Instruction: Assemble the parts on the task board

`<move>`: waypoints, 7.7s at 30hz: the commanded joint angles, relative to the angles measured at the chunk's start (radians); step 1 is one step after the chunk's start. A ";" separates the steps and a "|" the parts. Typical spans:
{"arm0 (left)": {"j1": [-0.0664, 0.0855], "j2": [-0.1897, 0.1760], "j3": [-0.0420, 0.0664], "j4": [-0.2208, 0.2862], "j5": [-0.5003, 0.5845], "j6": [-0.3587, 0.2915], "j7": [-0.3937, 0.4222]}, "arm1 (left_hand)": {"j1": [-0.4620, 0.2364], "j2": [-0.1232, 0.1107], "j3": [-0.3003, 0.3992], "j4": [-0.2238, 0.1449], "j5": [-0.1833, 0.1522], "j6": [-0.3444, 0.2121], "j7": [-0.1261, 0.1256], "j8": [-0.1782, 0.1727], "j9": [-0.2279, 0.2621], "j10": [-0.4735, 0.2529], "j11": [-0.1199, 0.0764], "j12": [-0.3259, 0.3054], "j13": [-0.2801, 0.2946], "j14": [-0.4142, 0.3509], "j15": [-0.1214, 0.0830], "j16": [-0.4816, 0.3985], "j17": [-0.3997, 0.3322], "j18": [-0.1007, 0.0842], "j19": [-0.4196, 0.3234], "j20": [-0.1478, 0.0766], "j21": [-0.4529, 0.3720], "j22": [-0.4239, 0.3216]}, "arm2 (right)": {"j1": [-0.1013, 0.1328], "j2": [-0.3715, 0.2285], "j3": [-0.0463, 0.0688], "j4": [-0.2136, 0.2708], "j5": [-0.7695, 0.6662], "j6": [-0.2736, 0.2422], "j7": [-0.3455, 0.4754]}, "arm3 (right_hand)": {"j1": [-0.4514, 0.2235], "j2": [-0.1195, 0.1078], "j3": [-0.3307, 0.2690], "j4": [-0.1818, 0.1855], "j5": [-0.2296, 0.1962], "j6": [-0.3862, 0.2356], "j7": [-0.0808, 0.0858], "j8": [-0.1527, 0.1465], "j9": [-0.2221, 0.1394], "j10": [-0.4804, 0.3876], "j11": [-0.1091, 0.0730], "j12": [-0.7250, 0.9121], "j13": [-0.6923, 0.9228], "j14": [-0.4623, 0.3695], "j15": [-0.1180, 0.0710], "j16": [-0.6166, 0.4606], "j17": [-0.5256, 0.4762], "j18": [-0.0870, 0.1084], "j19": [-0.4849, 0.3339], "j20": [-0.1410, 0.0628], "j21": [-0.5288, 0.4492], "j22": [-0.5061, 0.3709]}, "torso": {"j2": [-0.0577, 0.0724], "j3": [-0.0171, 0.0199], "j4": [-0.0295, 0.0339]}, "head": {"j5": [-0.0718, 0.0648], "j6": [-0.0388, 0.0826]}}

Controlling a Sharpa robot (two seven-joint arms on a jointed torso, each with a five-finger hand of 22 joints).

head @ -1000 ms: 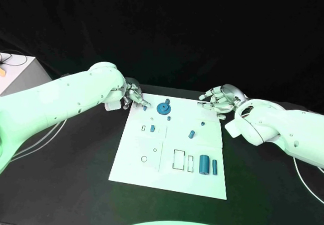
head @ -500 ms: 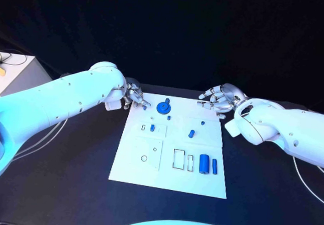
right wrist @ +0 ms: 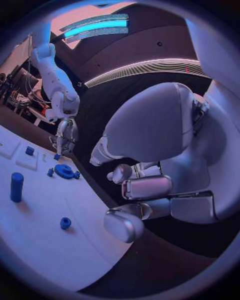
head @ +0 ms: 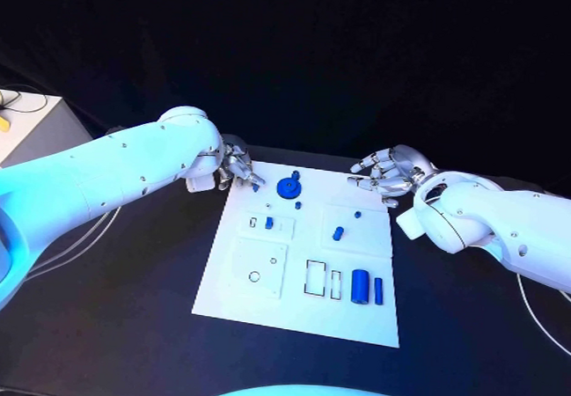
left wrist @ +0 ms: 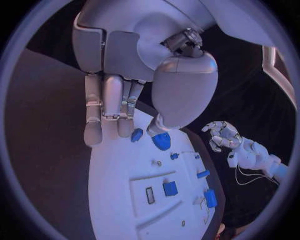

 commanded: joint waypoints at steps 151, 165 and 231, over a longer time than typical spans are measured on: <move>-0.086 -0.275 -0.039 0.530 -0.125 -0.149 -0.104 | -0.066 -0.086 0.612 -0.258 0.232 0.105 -0.087 0.206 0.134 0.194 -0.086 0.035 0.022 0.110 -0.082 0.086 0.212 -0.052 0.162 -0.062 0.202 0.294 | -0.004 -0.027 0.000 0.019 0.000 0.014 0.014 | -0.014 0.003 0.021 0.002 0.008 -0.008 0.003 0.014 0.000 -0.003 -0.002 0.001 -0.006 0.005 0.007 -0.001 0.003 0.019 0.000 0.002 -0.005 -0.001 | -0.003 0.0009 0.0035 | 0.025 -0.032; -0.087 -0.272 -0.039 0.528 -0.114 -0.169 -0.092 | -0.066 -0.087 0.613 -0.259 0.231 0.106 -0.087 0.205 0.134 0.196 -0.086 0.036 0.025 0.110 -0.082 0.086 0.212 -0.052 0.163 -0.062 0.204 0.296 | -0.007 -0.026 0.000 0.017 0.000 0.015 0.015 | -0.014 0.003 0.021 0.002 0.008 -0.008 0.003 0.014 0.000 -0.003 -0.002 0.001 -0.006 0.005 0.007 -0.001 0.003 0.019 0.000 0.002 -0.005 -0.001 | -0.003 -0.0004 0.0038 | 0.024 -0.034; -0.063 -0.243 -0.025 0.479 -0.102 -0.055 -0.094 | -0.049 -0.105 0.607 -0.281 0.243 0.124 -0.089 0.190 0.133 0.210 -0.089 0.027 0.024 0.120 -0.085 0.094 0.244 -0.055 0.170 -0.065 0.210 0.308 | -0.017 -0.017 0.000 0.009 0.002 0.018 0.017 | -0.022 0.003 0.029 0.003 0.008 -0.008 0.002 0.018 0.000 -0.002 -0.002 0.003 -0.011 0.005 0.007 -0.001 0.003 0.018 0.002 0.001 -0.005 -0.001 | -0.004 0.0012 0.0044 | 0.023 -0.054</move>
